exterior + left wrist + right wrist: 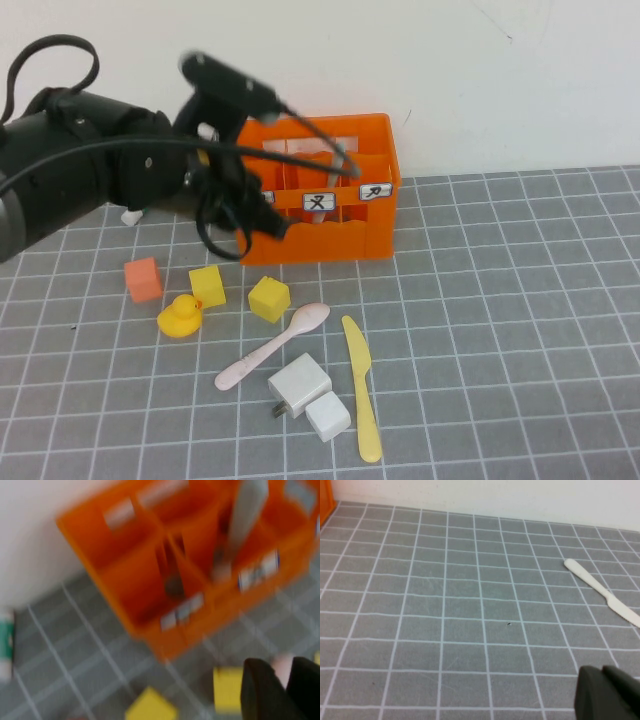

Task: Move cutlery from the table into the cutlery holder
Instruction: Pick up the spoon

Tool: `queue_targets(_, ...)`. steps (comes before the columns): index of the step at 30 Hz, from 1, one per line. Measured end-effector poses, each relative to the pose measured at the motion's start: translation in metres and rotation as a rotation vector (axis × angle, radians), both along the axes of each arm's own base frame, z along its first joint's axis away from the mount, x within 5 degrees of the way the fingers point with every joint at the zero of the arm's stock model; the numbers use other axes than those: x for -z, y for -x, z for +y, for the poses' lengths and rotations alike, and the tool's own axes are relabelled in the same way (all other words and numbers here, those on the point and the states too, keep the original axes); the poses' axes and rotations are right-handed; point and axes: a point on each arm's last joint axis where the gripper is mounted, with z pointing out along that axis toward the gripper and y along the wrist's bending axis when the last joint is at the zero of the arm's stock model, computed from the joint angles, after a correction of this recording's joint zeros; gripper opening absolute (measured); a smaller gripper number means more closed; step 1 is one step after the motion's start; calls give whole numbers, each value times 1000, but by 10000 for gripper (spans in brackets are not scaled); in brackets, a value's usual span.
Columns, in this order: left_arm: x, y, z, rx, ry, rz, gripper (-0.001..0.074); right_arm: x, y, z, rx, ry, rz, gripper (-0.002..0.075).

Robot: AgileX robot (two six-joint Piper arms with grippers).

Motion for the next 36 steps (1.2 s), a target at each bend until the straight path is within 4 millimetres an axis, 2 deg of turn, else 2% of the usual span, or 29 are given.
queue_targets(6,19,8,3,81,-138,156,69,0,0,0,0,0,0,-3)
queue_targets(12,44,8,-5,182,-157,280,77,0,0,0,0,0,0,-3)
queue_targets(15,57,8,-10,217,-133,341,127,0,0,0,0,0,0,-3)
queue_targets(22,89,1,-16,230,-137,427,330,0,0,0,0,0,0,-3)
queue_targets(25,102,-4,-18,224,-140,428,386,0,0,0,0,0,0,-3)
queue_targets(36,151,-19,-23,196,-152,439,401,0,0,0,0,0,0,-3)
